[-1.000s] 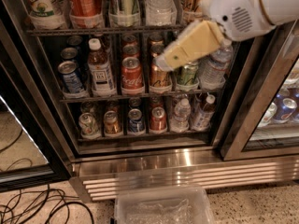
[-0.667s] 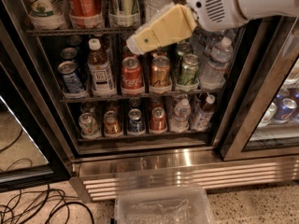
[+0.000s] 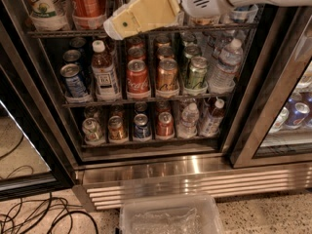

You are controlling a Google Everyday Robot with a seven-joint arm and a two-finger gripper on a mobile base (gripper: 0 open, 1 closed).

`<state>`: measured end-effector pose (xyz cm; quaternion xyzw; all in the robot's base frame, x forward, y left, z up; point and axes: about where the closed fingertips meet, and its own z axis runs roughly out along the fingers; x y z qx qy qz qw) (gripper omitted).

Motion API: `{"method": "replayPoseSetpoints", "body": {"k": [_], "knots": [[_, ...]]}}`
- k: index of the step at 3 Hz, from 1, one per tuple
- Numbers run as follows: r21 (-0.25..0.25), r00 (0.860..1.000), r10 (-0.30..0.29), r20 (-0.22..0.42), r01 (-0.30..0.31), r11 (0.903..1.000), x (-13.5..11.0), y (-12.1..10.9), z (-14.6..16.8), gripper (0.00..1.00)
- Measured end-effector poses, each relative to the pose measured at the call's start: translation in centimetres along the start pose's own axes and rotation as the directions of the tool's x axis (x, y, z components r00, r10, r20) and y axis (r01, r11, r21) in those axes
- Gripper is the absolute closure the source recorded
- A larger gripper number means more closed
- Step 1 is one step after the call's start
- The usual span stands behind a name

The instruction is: Pick 7up can from top shelf of fridge

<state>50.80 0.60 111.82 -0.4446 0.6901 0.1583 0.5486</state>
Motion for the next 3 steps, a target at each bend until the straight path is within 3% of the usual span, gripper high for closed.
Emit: {"method": "replayPoseSetpoints", "body": {"k": [1,2,3], "knots": [[0.0,0.999,0.017,0.028,-0.017,0.9999,-1.5,1.3,1.6,0.0],[-0.006,0.992,0.07,0.107,-0.07,0.9975,-4.4,4.4,4.6,0.0],[0.006,0.976,0.128,0.176,-0.131,0.9913,-6.6,6.7,7.4,0.0]]}}
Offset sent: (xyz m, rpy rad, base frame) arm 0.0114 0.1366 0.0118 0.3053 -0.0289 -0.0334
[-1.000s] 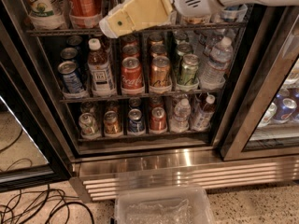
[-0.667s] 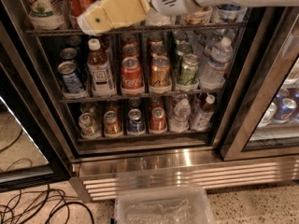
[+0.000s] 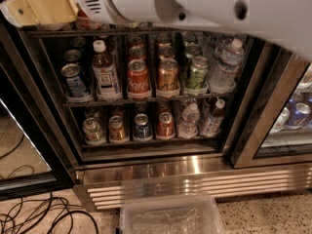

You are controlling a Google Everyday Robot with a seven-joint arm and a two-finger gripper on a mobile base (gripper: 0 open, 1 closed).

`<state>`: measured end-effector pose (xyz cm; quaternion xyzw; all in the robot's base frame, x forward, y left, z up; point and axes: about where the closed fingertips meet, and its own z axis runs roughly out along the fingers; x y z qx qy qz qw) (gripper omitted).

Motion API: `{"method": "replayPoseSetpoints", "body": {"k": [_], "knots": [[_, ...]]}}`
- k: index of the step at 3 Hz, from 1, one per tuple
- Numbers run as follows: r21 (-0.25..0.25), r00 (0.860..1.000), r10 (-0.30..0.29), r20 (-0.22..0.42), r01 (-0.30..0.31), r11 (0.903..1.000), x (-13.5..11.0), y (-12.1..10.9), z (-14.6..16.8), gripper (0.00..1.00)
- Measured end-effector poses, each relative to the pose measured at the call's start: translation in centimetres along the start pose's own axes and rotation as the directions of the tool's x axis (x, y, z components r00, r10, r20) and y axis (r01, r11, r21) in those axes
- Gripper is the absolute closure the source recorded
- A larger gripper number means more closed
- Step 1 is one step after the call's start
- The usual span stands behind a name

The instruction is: Pick 7up can from top shelf of fridge

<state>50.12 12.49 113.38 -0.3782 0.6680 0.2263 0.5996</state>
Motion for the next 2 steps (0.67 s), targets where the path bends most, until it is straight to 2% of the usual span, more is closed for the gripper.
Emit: {"method": "replayPoseSetpoints", "body": {"k": [1,2], "knots": [[0.012,0.996,0.063,0.065,-0.064,0.9979,-1.6,2.5,1.4,0.0],[0.014,0.996,0.045,0.081,-0.046,0.9989,-3.0,3.4,0.9,0.0]]}}
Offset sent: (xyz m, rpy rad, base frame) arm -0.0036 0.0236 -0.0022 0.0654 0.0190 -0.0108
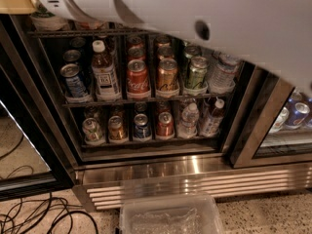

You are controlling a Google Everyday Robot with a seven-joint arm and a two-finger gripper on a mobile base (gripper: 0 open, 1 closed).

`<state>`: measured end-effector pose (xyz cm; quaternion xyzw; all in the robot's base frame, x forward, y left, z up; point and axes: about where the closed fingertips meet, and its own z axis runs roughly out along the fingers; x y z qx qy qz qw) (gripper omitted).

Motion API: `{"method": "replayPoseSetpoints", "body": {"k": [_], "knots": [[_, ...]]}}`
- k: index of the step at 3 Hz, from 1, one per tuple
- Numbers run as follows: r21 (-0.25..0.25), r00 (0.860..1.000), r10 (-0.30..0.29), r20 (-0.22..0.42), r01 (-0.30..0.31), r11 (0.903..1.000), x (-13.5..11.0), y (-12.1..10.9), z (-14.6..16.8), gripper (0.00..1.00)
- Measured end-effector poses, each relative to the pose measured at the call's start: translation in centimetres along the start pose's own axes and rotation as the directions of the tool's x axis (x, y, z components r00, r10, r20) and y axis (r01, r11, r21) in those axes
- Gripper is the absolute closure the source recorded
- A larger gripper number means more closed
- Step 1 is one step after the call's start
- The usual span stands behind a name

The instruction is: Pick 7up can from top shelf of fridge

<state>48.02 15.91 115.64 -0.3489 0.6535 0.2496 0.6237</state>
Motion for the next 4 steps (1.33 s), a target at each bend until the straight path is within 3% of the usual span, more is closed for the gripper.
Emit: {"method": "replayPoseSetpoints", "body": {"k": [1,3,4], "knots": [[0.023,1.0,-0.001,-0.003,0.001,0.9997,0.0,0.5,-0.5,0.0],[0.023,1.0,-0.001,-0.003,0.001,0.9997,0.0,0.5,-0.5,0.0],[0.066,1.0,-0.023,0.02,0.022,0.9976,3.3,2.5,0.5,0.0]]}}
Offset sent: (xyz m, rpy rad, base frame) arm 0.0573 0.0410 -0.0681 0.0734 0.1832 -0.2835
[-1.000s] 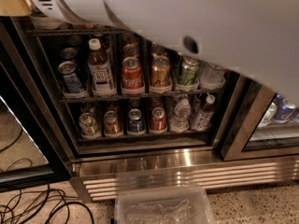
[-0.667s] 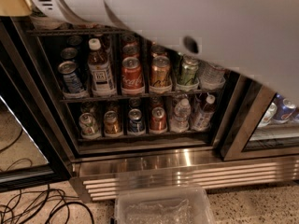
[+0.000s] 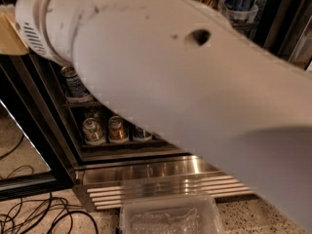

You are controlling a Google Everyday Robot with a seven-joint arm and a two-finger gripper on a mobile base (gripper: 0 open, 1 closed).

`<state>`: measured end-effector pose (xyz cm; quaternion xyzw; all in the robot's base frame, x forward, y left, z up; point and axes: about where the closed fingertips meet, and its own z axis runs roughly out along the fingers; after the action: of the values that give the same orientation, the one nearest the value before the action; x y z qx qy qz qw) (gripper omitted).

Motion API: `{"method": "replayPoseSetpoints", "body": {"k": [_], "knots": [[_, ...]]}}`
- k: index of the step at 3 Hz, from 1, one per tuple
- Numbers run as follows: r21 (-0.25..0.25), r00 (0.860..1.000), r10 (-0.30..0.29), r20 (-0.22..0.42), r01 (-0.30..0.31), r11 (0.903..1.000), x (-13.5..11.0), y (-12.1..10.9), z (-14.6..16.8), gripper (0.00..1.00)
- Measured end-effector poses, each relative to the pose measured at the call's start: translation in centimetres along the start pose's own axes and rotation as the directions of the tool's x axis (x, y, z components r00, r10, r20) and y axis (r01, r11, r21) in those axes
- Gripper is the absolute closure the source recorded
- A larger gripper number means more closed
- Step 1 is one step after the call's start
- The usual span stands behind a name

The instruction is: Pick 7up can from top shelf of fridge

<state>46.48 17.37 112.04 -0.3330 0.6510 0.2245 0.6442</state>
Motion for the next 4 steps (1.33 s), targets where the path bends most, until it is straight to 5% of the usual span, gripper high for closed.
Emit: {"method": "replayPoseSetpoints", "body": {"k": [2,3,4], "knots": [[-0.001,1.0,-0.008,0.008,0.008,1.0,-0.6,0.4,-0.2,0.0],[0.021,0.998,0.056,0.0,-0.056,0.9982,2.2,0.6,0.1,0.0],[0.104,0.985,0.175,-0.009,-0.173,0.9794,8.2,-0.5,-0.3,0.0]]}}
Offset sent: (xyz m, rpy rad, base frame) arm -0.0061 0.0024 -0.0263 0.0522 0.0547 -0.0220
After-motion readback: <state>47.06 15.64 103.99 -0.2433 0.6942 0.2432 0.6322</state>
